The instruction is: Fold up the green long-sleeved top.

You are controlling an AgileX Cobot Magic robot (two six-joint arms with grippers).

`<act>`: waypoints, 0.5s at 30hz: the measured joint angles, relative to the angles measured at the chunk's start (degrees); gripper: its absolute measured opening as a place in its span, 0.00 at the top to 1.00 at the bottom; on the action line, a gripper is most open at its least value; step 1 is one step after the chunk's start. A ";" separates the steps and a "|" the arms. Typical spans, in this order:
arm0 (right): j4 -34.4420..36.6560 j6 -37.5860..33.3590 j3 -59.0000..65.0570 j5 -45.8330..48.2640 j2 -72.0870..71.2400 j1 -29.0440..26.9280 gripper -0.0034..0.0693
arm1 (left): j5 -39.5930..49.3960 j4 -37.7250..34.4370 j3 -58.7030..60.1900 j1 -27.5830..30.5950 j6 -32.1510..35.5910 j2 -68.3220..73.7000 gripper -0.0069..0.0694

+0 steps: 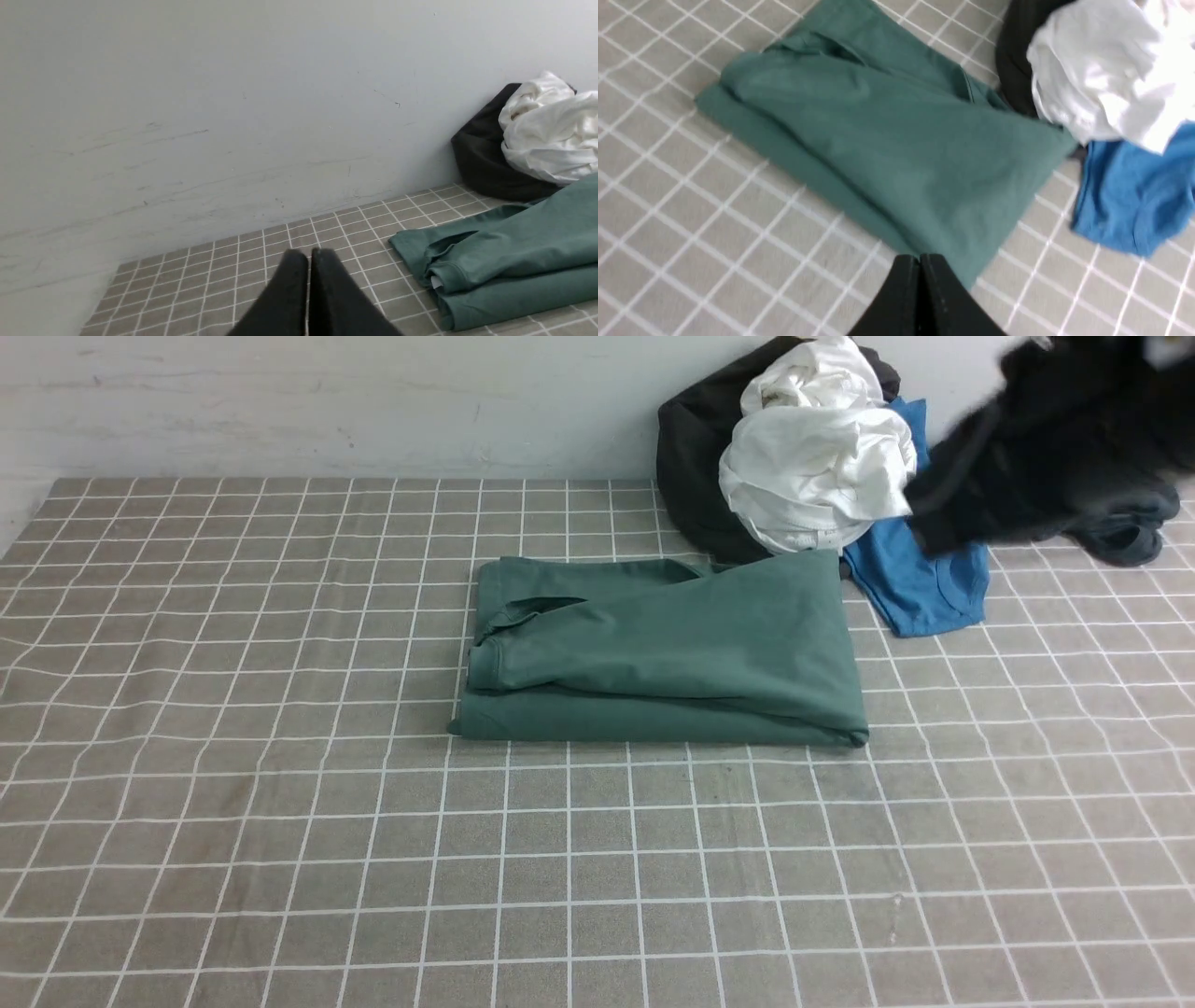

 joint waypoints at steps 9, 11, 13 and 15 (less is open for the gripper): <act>0.48 8.14 42.16 -22.28 -36.97 0.00 0.97 | -2.11 -2.09 0.60 -3.77 0.24 0.06 0.92; 0.48 8.96 48.36 -25.73 -42.43 0.00 0.97 | -0.89 -2.09 0.60 -3.92 0.24 0.06 0.92; 0.54 9.20 52.76 -27.55 -46.92 0.00 0.97 | 0.88 -2.09 0.60 -3.92 0.24 0.06 0.92; 1.31 9.32 56.27 -29.04 -51.19 0.08 0.97 | 2.83 -2.09 0.60 -3.92 0.24 0.06 0.92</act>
